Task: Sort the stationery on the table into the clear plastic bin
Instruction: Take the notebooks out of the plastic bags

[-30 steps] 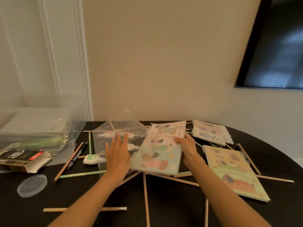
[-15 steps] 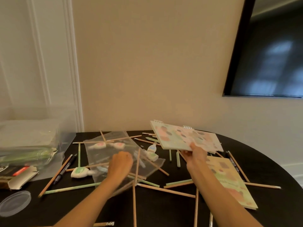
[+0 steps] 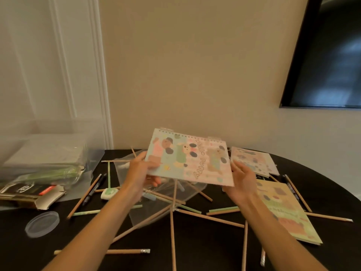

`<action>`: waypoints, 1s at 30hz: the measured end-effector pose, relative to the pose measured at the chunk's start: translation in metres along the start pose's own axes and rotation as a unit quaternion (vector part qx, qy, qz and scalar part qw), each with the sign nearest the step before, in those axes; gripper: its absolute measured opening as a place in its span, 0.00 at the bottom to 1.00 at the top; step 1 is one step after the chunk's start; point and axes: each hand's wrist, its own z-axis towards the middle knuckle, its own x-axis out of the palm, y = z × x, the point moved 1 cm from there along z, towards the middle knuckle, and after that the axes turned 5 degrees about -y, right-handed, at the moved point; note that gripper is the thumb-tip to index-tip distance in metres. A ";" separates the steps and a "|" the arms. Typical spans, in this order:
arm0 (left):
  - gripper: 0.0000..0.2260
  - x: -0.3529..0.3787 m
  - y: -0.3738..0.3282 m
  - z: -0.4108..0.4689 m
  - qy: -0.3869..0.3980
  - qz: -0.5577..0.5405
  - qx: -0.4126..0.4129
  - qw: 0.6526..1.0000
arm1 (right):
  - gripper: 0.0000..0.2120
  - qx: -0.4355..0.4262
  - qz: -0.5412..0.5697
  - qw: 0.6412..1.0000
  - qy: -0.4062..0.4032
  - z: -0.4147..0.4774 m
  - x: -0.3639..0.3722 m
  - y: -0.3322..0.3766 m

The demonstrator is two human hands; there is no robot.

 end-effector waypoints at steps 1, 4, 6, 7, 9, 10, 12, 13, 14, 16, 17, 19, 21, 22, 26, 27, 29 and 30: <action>0.14 -0.006 -0.002 0.004 0.003 0.002 -0.005 1.000 | 0.29 0.013 -0.060 0.998 0.011 -0.004 0.002 0.002; 0.12 -0.011 -0.005 0.016 0.048 0.049 -0.030 0.997 | 0.17 0.000 -0.240 0.971 -0.022 -0.008 0.013 0.002; 0.11 -0.012 -0.006 0.023 0.044 0.089 -0.049 0.994 | 0.16 -0.018 -0.231 0.969 -0.080 -0.006 0.015 0.003; 0.11 -0.013 -0.006 0.026 0.026 0.123 -0.050 0.991 | 0.17 -0.024 -0.196 0.974 -0.108 -0.006 0.015 0.005; 0.12 -0.021 0.002 0.033 0.002 0.296 0.005 0.955 | 0.24 -0.032 -0.124 0.982 -0.141 -0.004 0.011 0.009; 0.14 -0.027 0.009 0.034 0.029 0.416 0.043 0.908 | 0.26 -0.027 -0.097 0.984 -0.149 -0.003 0.007 0.010; 0.29 -0.035 0.029 0.034 0.133 0.602 0.058 0.785 | 0.28 0.003 -0.082 0.985 -0.154 -0.005 0.000 0.010; 0.35 -0.039 0.039 0.035 0.164 0.663 0.053 0.729 | 0.28 0.023 -0.097 0.983 -0.154 -0.007 -0.002 0.011; 0.37 -0.041 0.048 0.035 0.173 0.706 0.050 0.685 | 0.28 0.045 -0.122 0.979 -0.155 -0.009 -0.004 0.011; 0.34 -0.041 0.061 0.037 0.160 0.740 0.069 0.650 | 0.27 0.088 -0.176 0.971 -0.135 -0.012 -0.007 0.010; 0.30 -0.040 0.066 0.039 0.149 0.736 0.088 0.654 | 0.27 0.107 -0.195 0.968 -0.118 -0.014 -0.008 0.008; 0.20 -0.036 0.067 0.039 0.124 0.730 0.117 0.662 | 0.25 0.133 -0.229 0.959 -0.101 -0.017 -0.009 0.006; 0.14 -0.032 0.061 0.036 0.111 0.740 0.134 0.649 | 0.25 0.137 -0.253 0.951 -0.115 -0.018 -0.010 0.005; 0.13 -0.029 0.056 0.036 0.102 0.744 0.139 0.646 | 0.26 0.130 -0.253 0.950 -0.125 -0.018 -0.010 0.006; 0.11 -0.015 0.034 0.039 0.037 0.731 0.166 0.661 | 0.25 0.091 -0.227 0.959 -0.142 -0.018 0.001 0.006; 0.11 -0.013 0.031 0.041 0.020 0.727 0.167 0.666 | 0.25 0.083 -0.228 0.960 -0.143 -0.018 0.004 0.007; 0.11 -0.012 0.026 0.043 -0.006 0.721 0.169 0.672 | 0.25 0.076 -0.234 0.958 -0.149 -0.020 0.009 0.009; 0.10 -0.011 0.025 0.044 -0.014 0.722 0.170 0.671 | 0.25 0.074 -0.233 0.957 -0.155 -0.021 0.009 0.011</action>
